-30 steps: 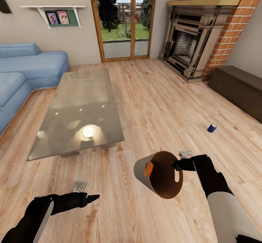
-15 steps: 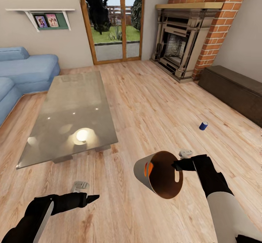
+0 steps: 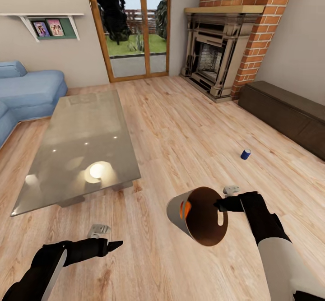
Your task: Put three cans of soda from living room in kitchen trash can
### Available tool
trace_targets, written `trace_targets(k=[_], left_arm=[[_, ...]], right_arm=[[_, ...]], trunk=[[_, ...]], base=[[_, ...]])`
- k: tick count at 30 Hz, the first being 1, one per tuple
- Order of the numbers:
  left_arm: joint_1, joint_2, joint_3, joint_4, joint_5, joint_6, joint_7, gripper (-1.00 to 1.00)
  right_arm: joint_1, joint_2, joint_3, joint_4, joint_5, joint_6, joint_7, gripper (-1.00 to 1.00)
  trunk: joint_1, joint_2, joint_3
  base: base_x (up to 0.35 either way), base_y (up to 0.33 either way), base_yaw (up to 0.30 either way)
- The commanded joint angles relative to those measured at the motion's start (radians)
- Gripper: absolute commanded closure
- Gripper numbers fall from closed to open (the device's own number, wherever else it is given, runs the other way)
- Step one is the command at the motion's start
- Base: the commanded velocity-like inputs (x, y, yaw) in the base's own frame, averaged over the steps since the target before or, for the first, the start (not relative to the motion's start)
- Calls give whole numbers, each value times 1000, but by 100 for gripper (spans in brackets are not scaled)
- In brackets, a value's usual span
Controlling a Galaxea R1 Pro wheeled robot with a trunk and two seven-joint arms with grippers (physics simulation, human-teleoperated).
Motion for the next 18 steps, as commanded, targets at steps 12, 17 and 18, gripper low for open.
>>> trace_targets(k=[12, 17, 18], left_arm=[[0, 0, -1, 0, 0, -12, 11, -100], [0, -1, -2, 0, -1, -13, 15, -100], [0, -1, -2, 0, -1, -16, 24, -100]], right_arm=[[119, -132, -6, 1, -9, -129, 8, 100], [208, -183, -33, 1, -16, -258, 29, 100], [221, -191, -64, 0, -16, -278, 58, 100]], trunk=[[0, 0, 0], [0, 0, 0], [0, 0, 0]], base=[[0, 0, 0], [0, 0, 0], [0, 0, 0]])
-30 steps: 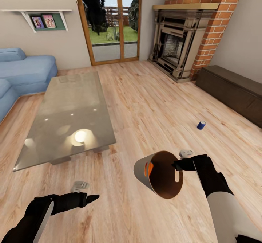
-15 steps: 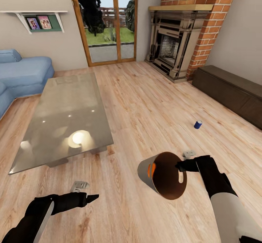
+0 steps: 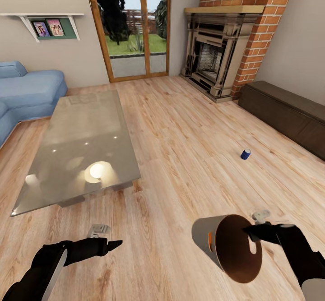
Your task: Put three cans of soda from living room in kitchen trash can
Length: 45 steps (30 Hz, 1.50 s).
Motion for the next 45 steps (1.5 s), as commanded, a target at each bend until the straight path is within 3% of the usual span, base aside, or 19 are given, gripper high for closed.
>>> trace_targets(k=[1, 5, 8, 12, 18, 19, 23, 24, 28, 32, 38, 45], left_arm=[[0, 0, 0, 0, 0, -2, 7, -100], [0, 0, 0, -1, 2, -20, 70, -100], [0, 0, 0, -1, 2, -24, 88, -100], [1, 1, 0, -1, 2, -55, 96, -100], [3, 3, 5, 20, 3, -156, 100, -100], [3, 3, 5, 59, 3, -198, 101, -100], [3, 2, 4, 144, 4, -267, 106, -100], [2, 2, 3, 171, 4, -286, 112, -100], [2, 2, 2, 205, 4, -310, 128, -100], [2, 1, 0, 218, 3, -319, 135, -100], [2, 1, 0, 223, 2, -323, 136, -100], [2, 1, 0, 224, 1, -324, 137, -100]], right_arm=[[5, -5, -22, -1, -4, -11, 19, 100], [21, -38, -158, 0, -1, -107, 117, 100], [24, -54, -189, 1, -4, -139, 139, 100], [27, -57, -229, 2, -4, -155, 150, 100], [51, -55, -250, 13, -7, -237, 151, 100], [61, -55, -253, 15, -7, -252, 151, 100], [73, -57, -263, 18, -9, -268, 152, 100], [76, -57, -282, 19, -9, -273, 153, 100], [80, -57, -341, 20, -8, -279, 155, 100], [82, -56, -364, 20, -7, -282, 155, 100], [82, -54, -373, 21, -7, -285, 156, 100], [82, -52, -375, 30, -8, -359, 156, 100]], trunk=[[0, 0, 0], [0, 0, 0], [0, 0, 0], [0, 0, 0], [0, 0, 1], [0, 0, 2], [0, 0, 5], [0, 0, 6], [0, 0, 10], [0, 0, 14], [0, 0, 20], [0, 0, 27]], base=[[0, 0, 0], [0, 0, 0], [0, 0, 0], [0, 0, 0], [0, 0, -35], [0, 0, -140], [0, 0, -172], [0, 0, -197], [9, 0, -206], [63, -1, -214], [185, -41, -217], [293, -20, -217]])
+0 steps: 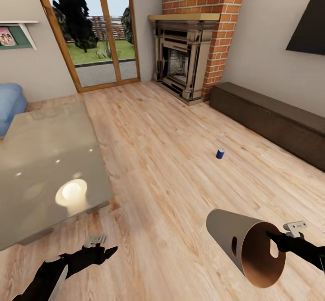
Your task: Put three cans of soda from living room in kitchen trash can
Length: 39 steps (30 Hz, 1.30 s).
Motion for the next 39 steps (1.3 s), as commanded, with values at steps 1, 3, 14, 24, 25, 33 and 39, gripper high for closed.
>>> trace_targets(k=[1, 3, 14, 24, 25, 33, 39], left_arm=[[0, 0, 0, 0, 0, 0, 0, -100], [0, 0, 0, 0, 1, 0, -1, -100], [0, -1, -1, 0, 0, 0, 0, -100], [0, -1, -1, 0, 0, 0, 13, -100], [0, -1, -1, 0, 0, 0, 16, -100], [0, -1, -1, 0, -1, -1, 17, -100], [0, -1, -1, 0, -1, -2, 17, -100]], right_arm=[[-1, 0, -1, 1, -6, -1, 5, 100], [-1, 0, -1, 4, -6, -7, 5, 100], [0, 1, -2, 12, -7, -17, 4, 100], [0, 3, -2, 17, -7, -18, 3, 100], [0, 4, -1, 26, -7, -18, -2, 100], [0, 5, -2, 31, -7, -19, -5, 100], [0, 5, -2, 32, -7, -19, -5, 100]], trunk=[[0, 0, 1], [0, 0, 3], [0, 0, 15], [0, 0, 26], [0, 0, 27], [0, 0, 36], [0, 0, 41]], base=[[311, -5, -218], [314, -3, -218], [316, -9, -214], [292, -150, -197], [260, -225, -194], [254, -233, -193], [251, -237, -131]])
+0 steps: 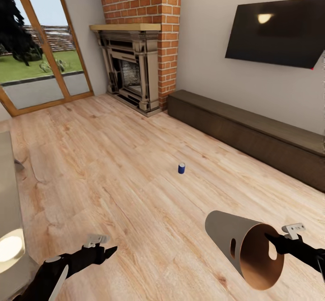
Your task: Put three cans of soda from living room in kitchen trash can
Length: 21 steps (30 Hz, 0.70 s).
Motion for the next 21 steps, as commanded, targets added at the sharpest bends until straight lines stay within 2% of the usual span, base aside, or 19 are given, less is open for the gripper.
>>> trace_targets(k=[1, 21], left_arm=[[0, 0, 0, 0, 0, 0, 0, -100], [0, 0, 0, 1, 0, 0, 5, -100]], right_arm=[[0, 0, -1, -1, -7, 2, 5, 100], [0, 4, 1, 19, -5, -8, 8, 100]], trunk=[[0, 0, 0], [0, 0, 1]], base=[[251, -237, -49], [251, -237, -7]])
